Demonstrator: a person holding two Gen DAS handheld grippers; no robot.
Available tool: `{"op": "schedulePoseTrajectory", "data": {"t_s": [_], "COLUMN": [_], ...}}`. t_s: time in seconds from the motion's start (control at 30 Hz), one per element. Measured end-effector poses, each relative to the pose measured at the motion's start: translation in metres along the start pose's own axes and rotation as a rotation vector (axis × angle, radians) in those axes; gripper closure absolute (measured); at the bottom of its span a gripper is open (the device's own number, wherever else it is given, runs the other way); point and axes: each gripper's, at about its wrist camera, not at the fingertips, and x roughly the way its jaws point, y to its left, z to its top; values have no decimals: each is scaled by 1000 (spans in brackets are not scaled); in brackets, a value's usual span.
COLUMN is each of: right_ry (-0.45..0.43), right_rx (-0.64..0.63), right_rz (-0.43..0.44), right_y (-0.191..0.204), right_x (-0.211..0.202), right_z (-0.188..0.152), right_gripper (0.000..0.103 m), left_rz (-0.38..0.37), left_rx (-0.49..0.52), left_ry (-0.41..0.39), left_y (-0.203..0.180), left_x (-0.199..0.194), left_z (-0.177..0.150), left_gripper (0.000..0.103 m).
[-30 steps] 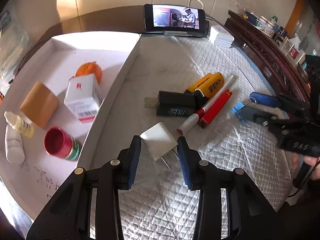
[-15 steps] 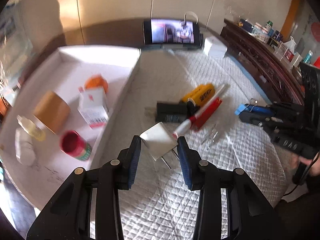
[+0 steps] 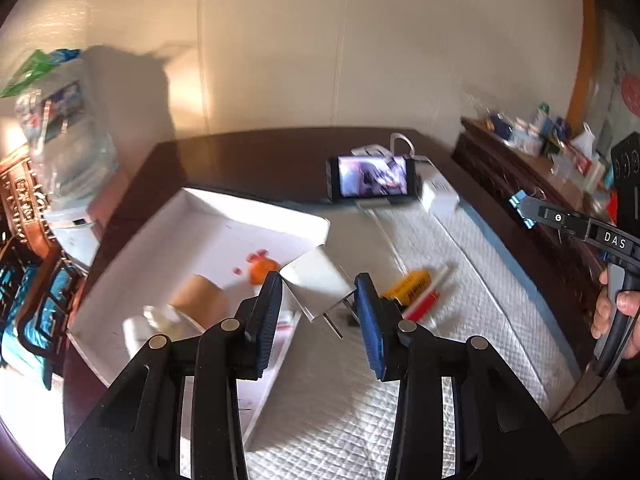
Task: Organize rigid objects
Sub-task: 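Carry the plug charger and binder clip over the white tray with both grippers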
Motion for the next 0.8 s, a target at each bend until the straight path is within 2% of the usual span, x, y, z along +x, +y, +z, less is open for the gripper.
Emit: {"op": "schedulePoseTrajectory", "data": {"t_s": [0.4,0.8], "right_ry": [-26,-25], "right_rx": [-23,-69], "right_rz": [80,144], "right_y": [30,68], "right_x": [14,33], "right_z": [25,37], "right_gripper": [84,84], "left_rz": [107,157], "left_rx": [-124,-187], "left_ry": [-47,-65], "left_y": [64,109], "left_x": [-37,-51], "left_z": [-8,-10], "left_gripper": [66,66]}}
